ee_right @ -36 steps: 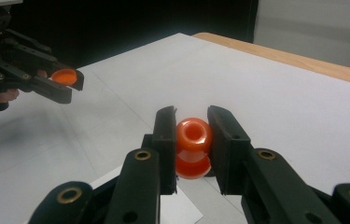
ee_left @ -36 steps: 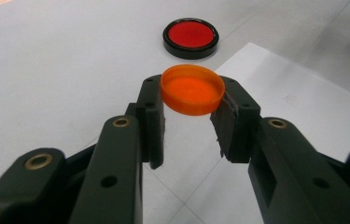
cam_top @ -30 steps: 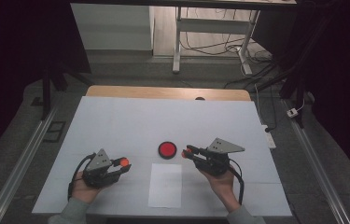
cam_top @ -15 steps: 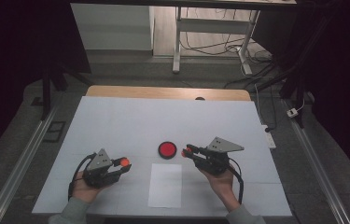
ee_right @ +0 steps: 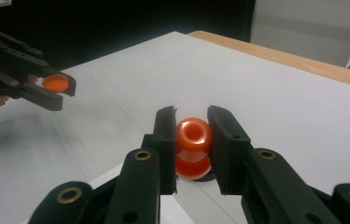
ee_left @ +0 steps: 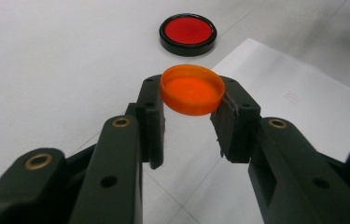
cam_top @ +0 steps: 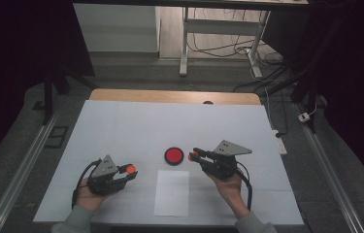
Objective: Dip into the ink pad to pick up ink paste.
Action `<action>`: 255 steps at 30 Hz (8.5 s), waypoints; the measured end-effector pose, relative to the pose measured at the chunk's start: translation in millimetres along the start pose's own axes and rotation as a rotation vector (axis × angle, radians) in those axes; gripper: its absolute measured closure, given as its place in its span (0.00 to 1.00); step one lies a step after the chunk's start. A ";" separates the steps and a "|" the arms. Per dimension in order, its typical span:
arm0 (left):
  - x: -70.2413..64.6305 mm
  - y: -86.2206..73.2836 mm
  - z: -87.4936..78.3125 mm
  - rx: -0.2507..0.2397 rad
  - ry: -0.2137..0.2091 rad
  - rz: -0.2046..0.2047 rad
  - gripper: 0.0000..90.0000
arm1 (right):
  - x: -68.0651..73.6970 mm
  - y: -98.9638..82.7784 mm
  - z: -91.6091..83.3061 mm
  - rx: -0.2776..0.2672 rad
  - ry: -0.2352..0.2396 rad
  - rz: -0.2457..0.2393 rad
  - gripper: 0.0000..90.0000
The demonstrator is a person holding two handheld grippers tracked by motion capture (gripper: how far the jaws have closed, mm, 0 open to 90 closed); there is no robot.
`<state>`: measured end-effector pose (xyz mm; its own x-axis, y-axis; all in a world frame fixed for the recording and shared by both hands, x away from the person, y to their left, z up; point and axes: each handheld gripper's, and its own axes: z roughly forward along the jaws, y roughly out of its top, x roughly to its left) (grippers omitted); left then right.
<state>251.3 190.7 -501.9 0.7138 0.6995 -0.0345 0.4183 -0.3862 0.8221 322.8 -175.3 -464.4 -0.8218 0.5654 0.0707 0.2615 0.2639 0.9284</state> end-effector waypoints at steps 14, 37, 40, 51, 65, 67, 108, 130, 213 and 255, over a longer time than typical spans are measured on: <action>0.8 -0.9 0.5 0.003 0.000 -0.005 0.72 | -6.1 2.8 13.1 0.005 -0.004 0.003 0.81; 1.5 -1.2 1.0 0.005 -0.002 -0.006 0.72 | -11.9 7.5 39.6 0.044 -0.020 -0.009 0.81; 1.1 -1.3 1.6 0.009 -0.004 -0.003 0.72 | -13.4 7.1 42.4 0.049 -0.026 -0.008 0.81; 1.1 -1.3 1.9 0.012 -0.006 0.001 0.72 | -17.5 6.2 56.7 0.079 -0.023 -0.006 0.81; 1.6 -1.7 2.2 0.015 -0.006 -0.001 0.72 | -16.1 -2.4 82.4 0.156 -0.002 -0.018 0.81; 1.6 -1.7 2.1 0.014 -0.006 -0.001 0.72 | -15.4 -3.5 85.5 0.157 0.001 -0.017 0.81; 1.7 -2.3 2.7 0.021 -0.012 -0.002 0.72 | -14.6 -19.4 111.1 0.223 -0.020 -0.072 0.81; 1.9 -2.3 1.8 0.017 -0.013 -0.006 0.72 | -11.2 -23.7 110.3 0.207 -0.038 -0.106 0.81; 3.6 -2.4 2.2 0.022 -0.021 -0.009 0.72 | -9.4 -21.6 109.0 0.231 -0.053 -0.103 0.81; 5.5 -2.6 1.2 0.017 -0.018 -0.013 0.72 | -10.3 -10.1 94.7 0.111 -0.034 -0.055 0.81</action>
<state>254.8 194.8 -504.9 0.7182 0.6936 -0.0558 0.4369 -0.3871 0.8119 376.6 -109.8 -509.0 -0.8193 0.5733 0.0065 0.2724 0.3793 0.8843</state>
